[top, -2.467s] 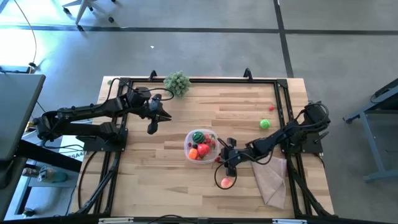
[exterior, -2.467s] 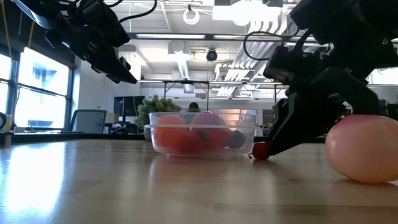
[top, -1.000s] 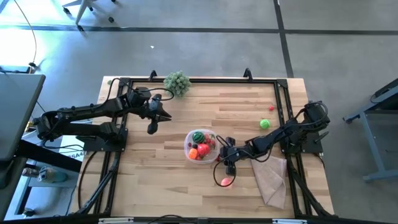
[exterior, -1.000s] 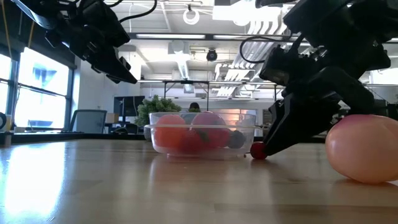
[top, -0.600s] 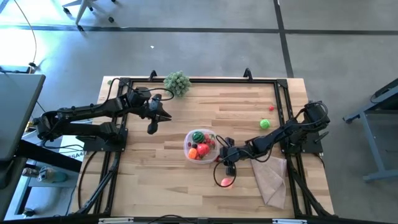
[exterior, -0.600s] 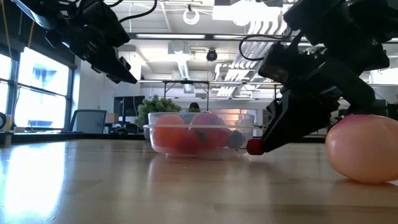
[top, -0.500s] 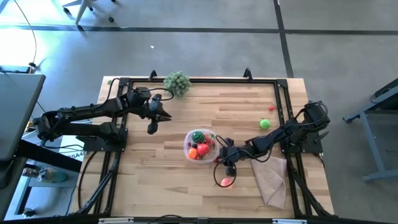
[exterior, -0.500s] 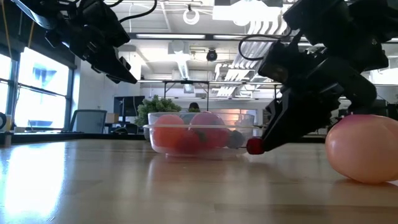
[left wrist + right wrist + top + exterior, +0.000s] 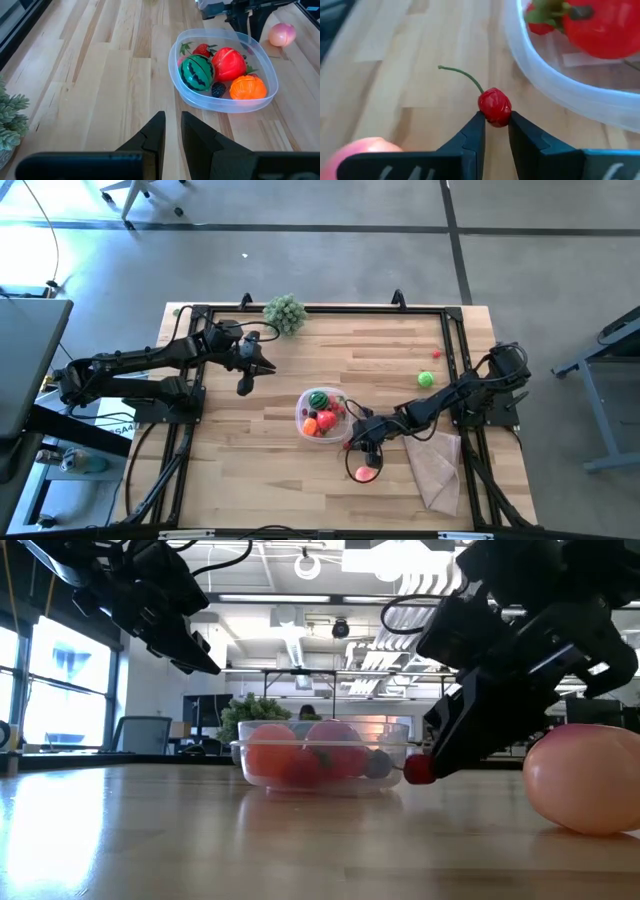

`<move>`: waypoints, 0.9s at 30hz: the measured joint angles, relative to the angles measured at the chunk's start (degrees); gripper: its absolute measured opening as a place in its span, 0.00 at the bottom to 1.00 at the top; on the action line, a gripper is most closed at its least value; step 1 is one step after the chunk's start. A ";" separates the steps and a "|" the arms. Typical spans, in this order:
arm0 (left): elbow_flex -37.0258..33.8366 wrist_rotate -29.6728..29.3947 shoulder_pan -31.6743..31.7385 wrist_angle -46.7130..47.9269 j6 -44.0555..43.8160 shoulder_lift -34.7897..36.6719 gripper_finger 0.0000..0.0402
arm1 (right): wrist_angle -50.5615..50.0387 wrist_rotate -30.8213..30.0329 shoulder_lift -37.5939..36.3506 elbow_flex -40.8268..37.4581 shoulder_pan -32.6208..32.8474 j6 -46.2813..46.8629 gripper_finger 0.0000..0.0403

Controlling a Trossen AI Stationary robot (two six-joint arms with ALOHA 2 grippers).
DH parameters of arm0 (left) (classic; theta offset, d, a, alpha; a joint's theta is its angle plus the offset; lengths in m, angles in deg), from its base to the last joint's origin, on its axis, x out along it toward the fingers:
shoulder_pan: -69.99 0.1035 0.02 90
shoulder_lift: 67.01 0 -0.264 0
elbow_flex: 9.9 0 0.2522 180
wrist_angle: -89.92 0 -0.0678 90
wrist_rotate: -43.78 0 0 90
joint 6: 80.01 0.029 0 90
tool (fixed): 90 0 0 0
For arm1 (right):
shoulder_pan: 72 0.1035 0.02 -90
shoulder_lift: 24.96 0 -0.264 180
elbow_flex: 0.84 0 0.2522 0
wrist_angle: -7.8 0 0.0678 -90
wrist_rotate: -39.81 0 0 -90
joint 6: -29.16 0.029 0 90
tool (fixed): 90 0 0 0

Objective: Pick and placing Produce into tupperware
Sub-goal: Put the bottom cherry into the transparent container

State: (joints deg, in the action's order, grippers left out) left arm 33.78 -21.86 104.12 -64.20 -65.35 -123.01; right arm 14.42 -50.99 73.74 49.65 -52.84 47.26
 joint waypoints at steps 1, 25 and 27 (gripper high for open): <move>0.00 -0.01 -0.02 0.00 0.00 0.00 0.13 | 0.50 0.63 0.00 0.00 0.00 -0.08 0.15; 0.00 0.00 -0.02 0.00 0.01 0.01 0.13 | 1.70 -18.37 -12.02 0.00 -0.49 -19.77 0.15; 0.00 -0.02 0.00 0.00 0.00 0.02 0.13 | 1.16 -20.63 -12.02 0.00 -1.40 -19.88 0.15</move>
State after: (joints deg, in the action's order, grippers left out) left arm 33.78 -21.88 104.12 -64.20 -65.35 -123.00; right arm 15.57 -71.62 61.72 49.65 -54.24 27.38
